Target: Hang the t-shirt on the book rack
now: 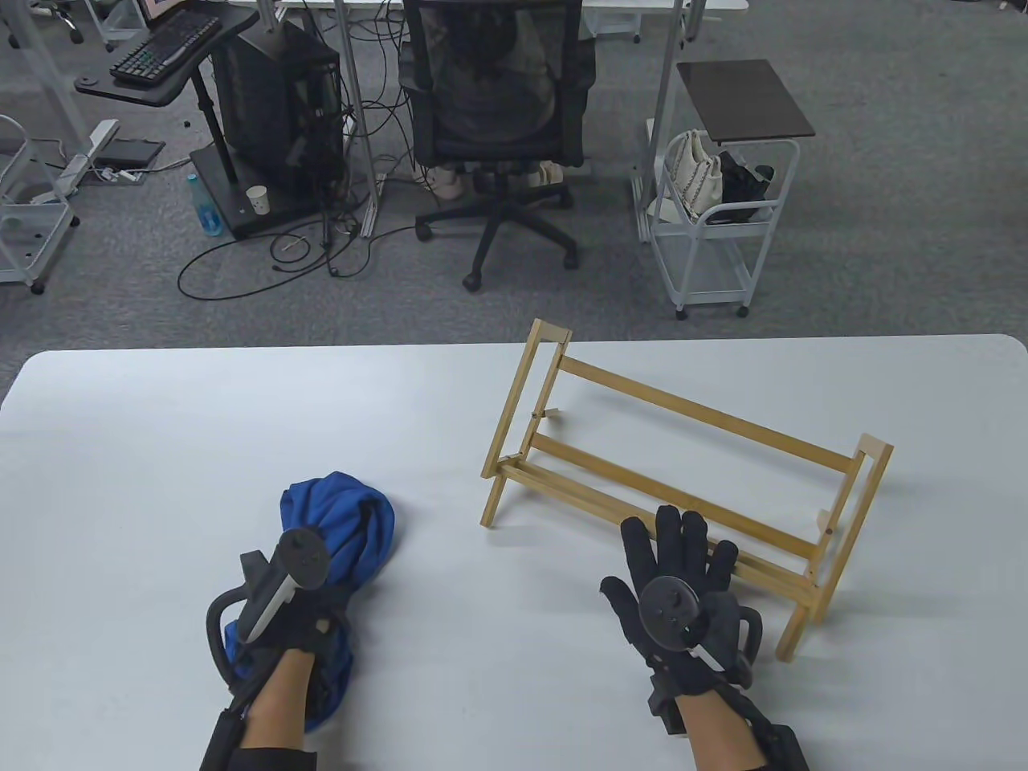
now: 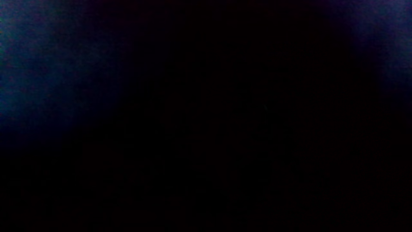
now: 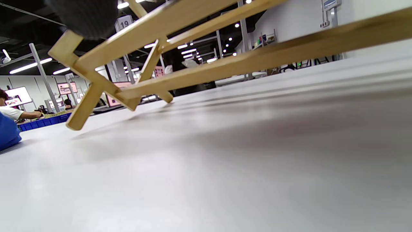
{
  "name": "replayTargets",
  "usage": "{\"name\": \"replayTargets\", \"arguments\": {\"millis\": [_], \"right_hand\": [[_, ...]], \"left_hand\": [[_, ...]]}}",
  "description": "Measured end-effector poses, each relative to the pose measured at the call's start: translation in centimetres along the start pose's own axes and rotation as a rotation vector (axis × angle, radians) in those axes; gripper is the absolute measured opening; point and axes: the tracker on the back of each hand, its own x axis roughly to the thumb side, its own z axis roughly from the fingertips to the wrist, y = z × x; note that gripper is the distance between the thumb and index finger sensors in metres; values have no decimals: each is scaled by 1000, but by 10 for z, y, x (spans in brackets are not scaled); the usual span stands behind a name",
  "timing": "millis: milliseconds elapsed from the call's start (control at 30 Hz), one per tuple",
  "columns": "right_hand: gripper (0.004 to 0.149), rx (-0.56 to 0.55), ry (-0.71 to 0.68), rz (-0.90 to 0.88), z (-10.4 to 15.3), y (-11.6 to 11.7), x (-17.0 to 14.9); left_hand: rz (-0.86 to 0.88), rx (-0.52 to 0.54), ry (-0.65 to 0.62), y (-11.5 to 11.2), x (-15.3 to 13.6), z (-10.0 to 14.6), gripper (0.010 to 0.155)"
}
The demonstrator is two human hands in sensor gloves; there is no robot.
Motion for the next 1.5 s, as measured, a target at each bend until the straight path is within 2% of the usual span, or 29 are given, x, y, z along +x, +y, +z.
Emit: {"name": "replayTargets", "arguments": {"millis": [567,1000,1333,1500], "right_hand": [[71,-10,-4,-44,0,0,0],[70,-30,-10,-119,-2,-6,-1],[70,-52,-28,-181,-4,-15,4],[70,-61,-42,-205,-6,-20,10]], "left_hand": [[340,-44,-43,5,-29,4,77],[535,-40,-75,6,-33,5,76],[780,-47,-249,7,-24,7,75],[831,-28,-295,9,-18,10,75]]}}
